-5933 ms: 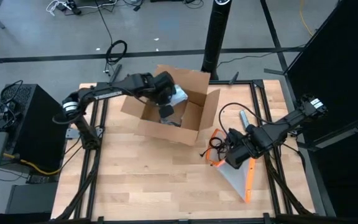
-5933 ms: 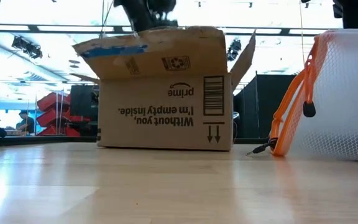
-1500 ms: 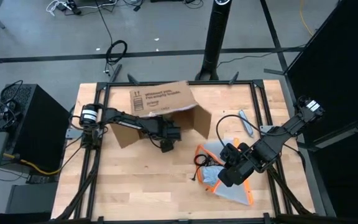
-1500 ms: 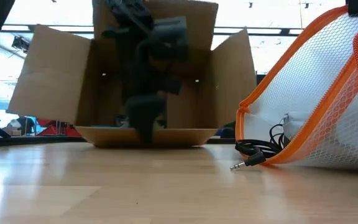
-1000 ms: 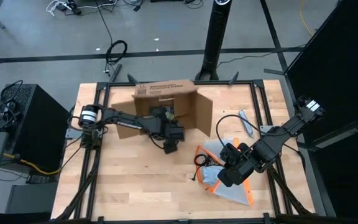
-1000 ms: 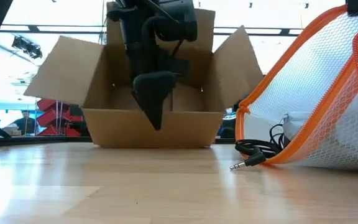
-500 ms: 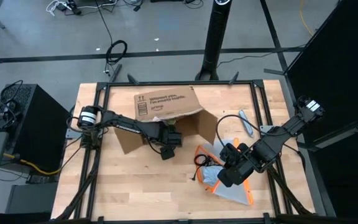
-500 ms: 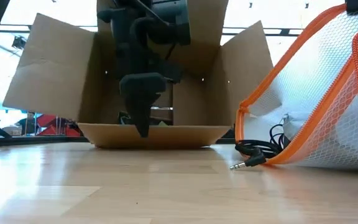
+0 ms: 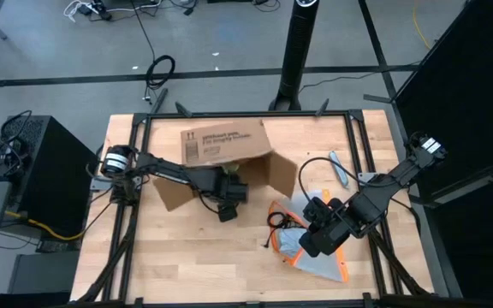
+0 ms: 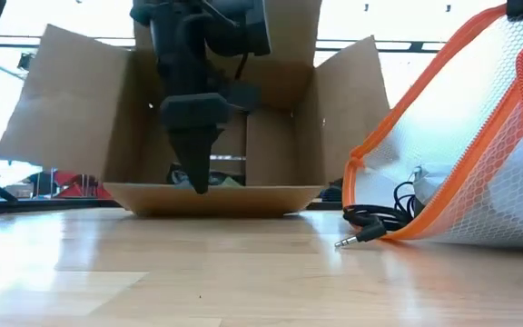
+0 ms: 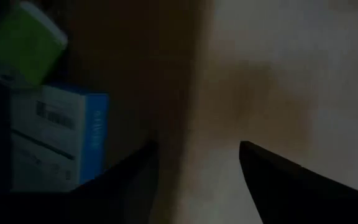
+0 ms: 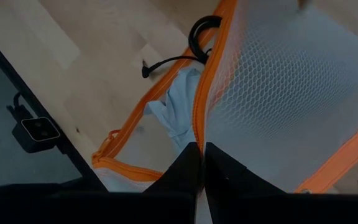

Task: Unpack boxes
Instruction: Put the black shipping bag into the transparent zip bag

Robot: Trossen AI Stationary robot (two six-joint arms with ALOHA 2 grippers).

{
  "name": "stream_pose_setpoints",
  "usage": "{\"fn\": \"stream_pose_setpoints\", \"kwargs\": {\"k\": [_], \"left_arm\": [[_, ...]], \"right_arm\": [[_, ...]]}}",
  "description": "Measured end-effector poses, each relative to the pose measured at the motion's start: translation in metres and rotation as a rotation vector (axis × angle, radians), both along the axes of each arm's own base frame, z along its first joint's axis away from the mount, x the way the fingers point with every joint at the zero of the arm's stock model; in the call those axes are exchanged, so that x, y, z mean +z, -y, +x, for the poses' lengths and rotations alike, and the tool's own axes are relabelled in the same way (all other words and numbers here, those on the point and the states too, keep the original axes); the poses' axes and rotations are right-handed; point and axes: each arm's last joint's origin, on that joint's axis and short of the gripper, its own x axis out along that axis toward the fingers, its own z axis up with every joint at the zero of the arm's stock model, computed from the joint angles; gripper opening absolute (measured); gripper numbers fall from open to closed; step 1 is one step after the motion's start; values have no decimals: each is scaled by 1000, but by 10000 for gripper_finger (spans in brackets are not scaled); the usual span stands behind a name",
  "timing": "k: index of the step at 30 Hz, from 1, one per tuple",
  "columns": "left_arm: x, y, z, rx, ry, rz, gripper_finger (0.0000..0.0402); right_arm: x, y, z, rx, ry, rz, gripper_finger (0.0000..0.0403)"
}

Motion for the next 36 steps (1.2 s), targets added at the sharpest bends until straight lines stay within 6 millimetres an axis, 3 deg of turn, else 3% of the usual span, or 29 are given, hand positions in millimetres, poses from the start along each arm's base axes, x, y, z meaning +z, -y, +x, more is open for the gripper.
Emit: {"fn": "stream_pose_setpoints", "kwargs": {"k": [5,8,23,25,29,36], "left_arm": [[8,6,-3,8,28,23,206],[1,5,-5,12,18,53,208],[-35,-51,-16,137,18,92,182],[-32,-53,-14,157,27,83,178],[-18,-47,-8,280,59,43,169],[-11,-42,-3,689,247,27,155]], "right_arm": [[0,0,0,-3,0,0,0],[0,0,0,-4,0,2,0],[1,-6,1,4,26,52,0],[1,-7,0,-3,23,62,0],[2,-11,-2,-12,29,82,0],[2,-15,-5,-10,26,89,0]]}}
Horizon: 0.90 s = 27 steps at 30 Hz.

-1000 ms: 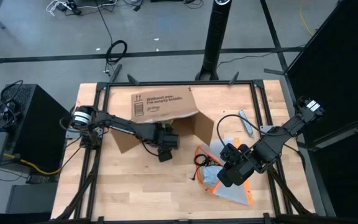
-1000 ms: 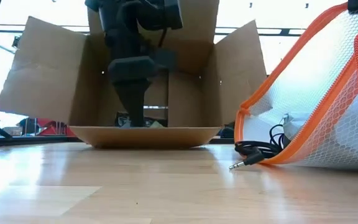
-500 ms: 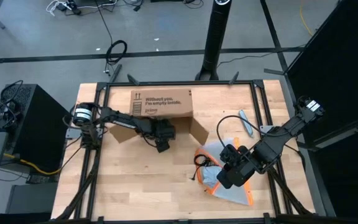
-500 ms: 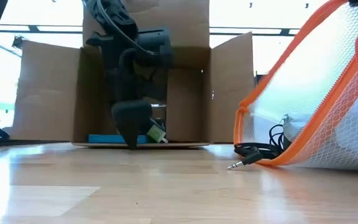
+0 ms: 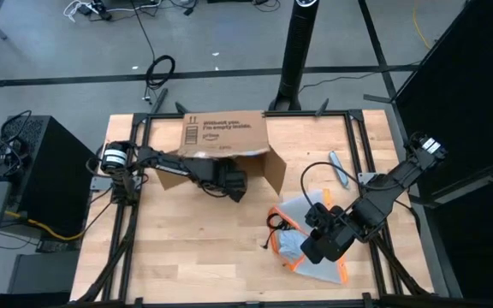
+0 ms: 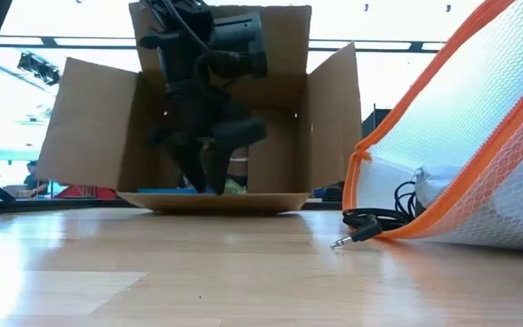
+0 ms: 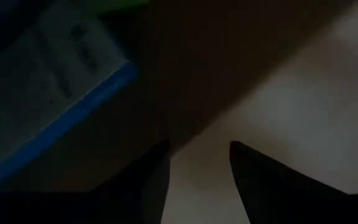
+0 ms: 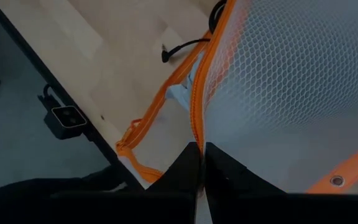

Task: Unpack boxes
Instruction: Put the black shipping bag into the transparent zip bag

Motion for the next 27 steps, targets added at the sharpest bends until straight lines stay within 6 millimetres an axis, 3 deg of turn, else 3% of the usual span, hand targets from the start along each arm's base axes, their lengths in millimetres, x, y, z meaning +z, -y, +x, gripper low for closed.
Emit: {"fn": "stream_pose_setpoints", "kwargs": {"k": [17,21,27], "left_arm": [[-46,-1,-32,557,221,2,68],[-48,11,-33,525,227,27,61],[-31,39,-18,448,313,53,64]], "right_arm": [[0,-14,-11,286,-28,-17,0],[0,-17,-14,346,-25,-30,0],[0,-19,-14,395,-8,-42,0]]}}
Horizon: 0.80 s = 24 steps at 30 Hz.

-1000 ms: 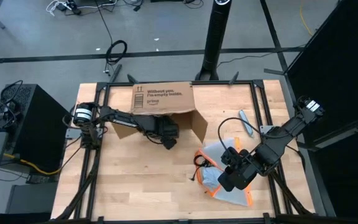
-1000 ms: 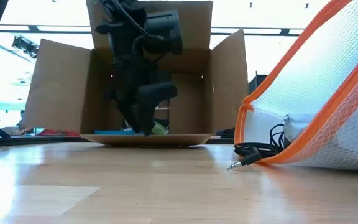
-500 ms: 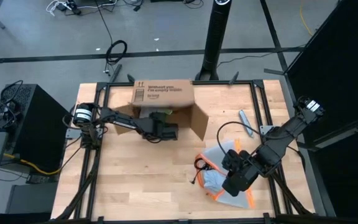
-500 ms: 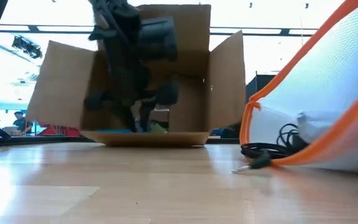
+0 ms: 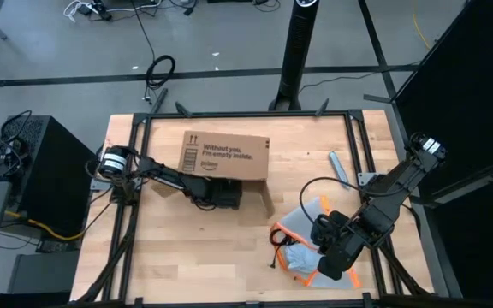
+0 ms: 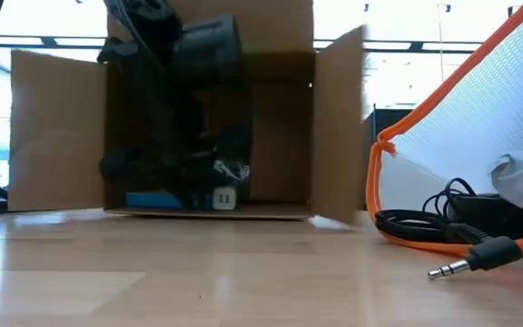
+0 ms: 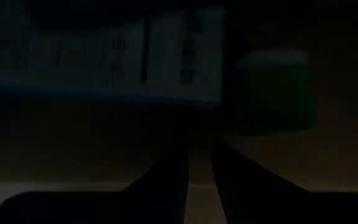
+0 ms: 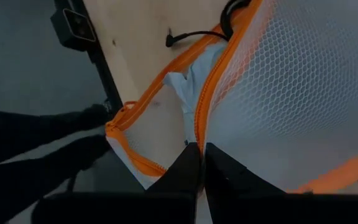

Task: Unpack boxes
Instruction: Put the black shipping bag into the transparent zip bag

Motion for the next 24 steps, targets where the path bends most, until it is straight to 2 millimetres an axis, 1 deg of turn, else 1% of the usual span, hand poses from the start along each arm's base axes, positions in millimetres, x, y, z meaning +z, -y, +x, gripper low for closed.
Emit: {"fn": "stream_pose_setpoints", "kwargs": {"k": [5,20,24], "left_arm": [[17,19,9,-29,70,137,56],[-5,-9,13,-28,-169,339,34],[-24,-12,18,-30,-208,301,35]], "right_arm": [[1,-1,0,33,2,15,0],[0,1,2,48,3,9,0],[0,0,2,35,-3,19,0]]}}
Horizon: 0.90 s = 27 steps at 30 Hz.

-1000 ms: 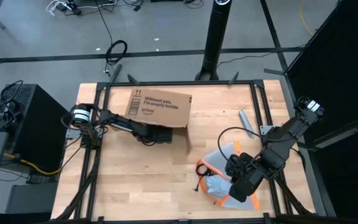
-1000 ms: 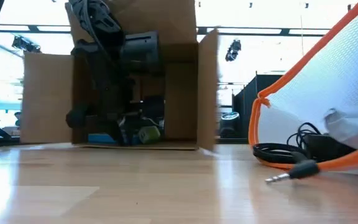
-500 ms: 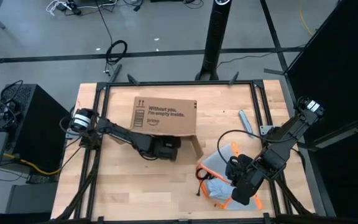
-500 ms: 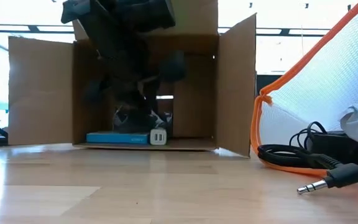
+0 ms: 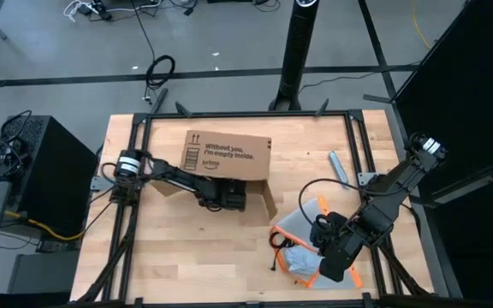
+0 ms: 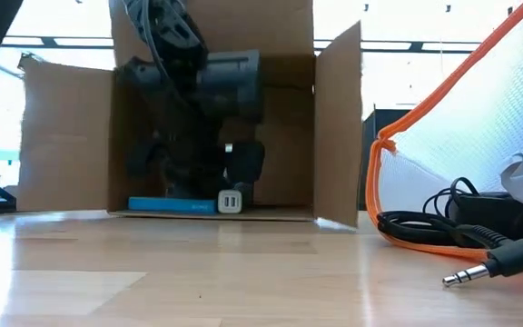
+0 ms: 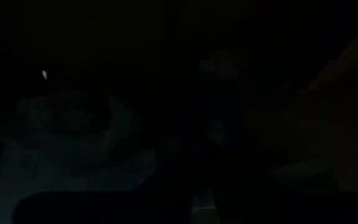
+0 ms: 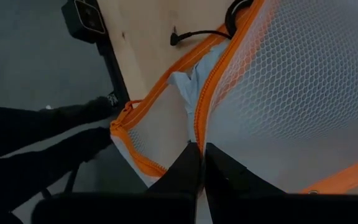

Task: Unpack boxes
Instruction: Put the black shipping bag into the transparent zip bag

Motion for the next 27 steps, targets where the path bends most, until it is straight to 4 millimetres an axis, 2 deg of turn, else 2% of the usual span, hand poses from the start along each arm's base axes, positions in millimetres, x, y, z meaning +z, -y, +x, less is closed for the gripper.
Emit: {"fn": "stream_pose_setpoints", "kwargs": {"k": [2,4,8,11,27], "left_arm": [[-3,1,1,-2,-6,-47,33],[3,8,3,-49,-26,-115,28],[36,46,13,-263,-42,-315,21],[55,66,14,-346,-57,-369,19],[39,44,6,-350,-175,-243,19]], "right_arm": [[0,0,0,0,-5,7,0],[0,-1,-1,5,-12,13,0],[0,-2,-2,12,-18,17,0],[0,-2,-2,18,-14,12,0],[0,0,-1,18,0,-8,0]]}}
